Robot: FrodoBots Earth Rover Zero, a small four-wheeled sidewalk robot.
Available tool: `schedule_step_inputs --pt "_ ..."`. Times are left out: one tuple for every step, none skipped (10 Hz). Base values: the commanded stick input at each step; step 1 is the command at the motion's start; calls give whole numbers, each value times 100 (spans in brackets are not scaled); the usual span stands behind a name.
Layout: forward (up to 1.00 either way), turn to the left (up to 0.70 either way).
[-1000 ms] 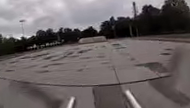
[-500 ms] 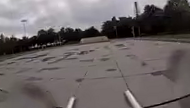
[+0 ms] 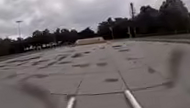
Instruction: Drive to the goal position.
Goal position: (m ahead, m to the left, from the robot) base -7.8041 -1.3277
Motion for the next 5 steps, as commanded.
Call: schedule_step_inputs --pt "100 24" --pt "100 27" --pt "100 27" --pt "100 27" --pt "100 27"
